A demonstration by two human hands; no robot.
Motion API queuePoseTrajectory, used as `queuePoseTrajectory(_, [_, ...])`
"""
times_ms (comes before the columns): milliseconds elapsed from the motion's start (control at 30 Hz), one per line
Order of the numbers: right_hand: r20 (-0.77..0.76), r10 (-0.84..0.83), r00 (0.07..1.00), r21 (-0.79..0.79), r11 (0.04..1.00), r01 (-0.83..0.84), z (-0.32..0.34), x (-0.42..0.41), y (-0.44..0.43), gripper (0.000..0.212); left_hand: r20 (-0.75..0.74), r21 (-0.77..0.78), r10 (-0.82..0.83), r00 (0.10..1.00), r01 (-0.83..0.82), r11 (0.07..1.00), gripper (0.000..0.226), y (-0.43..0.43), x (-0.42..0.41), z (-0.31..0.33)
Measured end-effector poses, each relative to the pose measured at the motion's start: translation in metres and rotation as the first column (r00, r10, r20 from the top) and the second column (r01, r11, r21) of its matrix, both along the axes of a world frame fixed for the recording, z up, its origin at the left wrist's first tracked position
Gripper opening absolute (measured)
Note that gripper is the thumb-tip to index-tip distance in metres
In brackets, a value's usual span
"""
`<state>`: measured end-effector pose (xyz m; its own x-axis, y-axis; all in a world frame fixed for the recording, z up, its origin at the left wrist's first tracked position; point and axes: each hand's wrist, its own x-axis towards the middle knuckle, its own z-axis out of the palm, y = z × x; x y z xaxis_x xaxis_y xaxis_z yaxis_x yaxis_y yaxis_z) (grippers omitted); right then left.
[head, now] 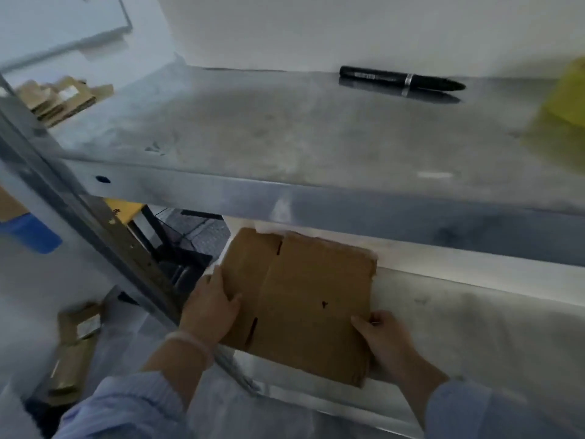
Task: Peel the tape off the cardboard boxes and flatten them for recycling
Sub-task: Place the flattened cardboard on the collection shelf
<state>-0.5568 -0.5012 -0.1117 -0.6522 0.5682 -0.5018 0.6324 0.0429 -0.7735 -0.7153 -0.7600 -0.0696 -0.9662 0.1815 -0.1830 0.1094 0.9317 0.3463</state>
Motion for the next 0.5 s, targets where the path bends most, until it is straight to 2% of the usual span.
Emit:
queuePoseTrajectory(67, [0.04,0.001,0.999,0.111,0.994,-0.005,0.002,-0.003,-0.005,0.033,-0.034,-0.142,-0.12,0.992,0.114,0.983,0.074,-0.001,-0.006,-0.005])
queuePoseTrajectory(133, [0.057,0.003,0.998,0.136,0.991,-0.011,0.002,-0.002,-0.008,0.045,-0.089,-0.208,-0.219,0.972,0.197,0.958,0.072,0.0,-0.005,-0.01])
queuePoseTrajectory(267, [0.023,-0.063,0.998,0.194,0.979,0.058,0.016,0.017,-0.009,0.064,-0.225,-0.055,-0.405,0.886,0.403,0.913,0.066,0.029,0.005,-0.004])
queuePoseTrajectory(333, [0.025,-0.062,0.998,0.38,0.924,0.048,0.027,0.039,-0.002,0.064,-0.279,-0.005,-0.526,0.803,0.547,0.837,0.063,0.056,0.02,0.003])
queuePoseTrajectory(400, [0.021,-0.022,1.0,0.561,0.828,0.007,0.041,0.067,0.01,0.065,-0.339,0.021,-0.635,0.694,0.68,0.733,0.06,0.087,0.043,0.014])
queuePoseTrajectory(500, [-0.033,-0.015,0.999,0.74,0.671,0.034,0.064,0.119,0.026,0.068,-0.438,0.028,-0.743,0.506,0.834,0.552,0.053,0.134,0.084,0.035])
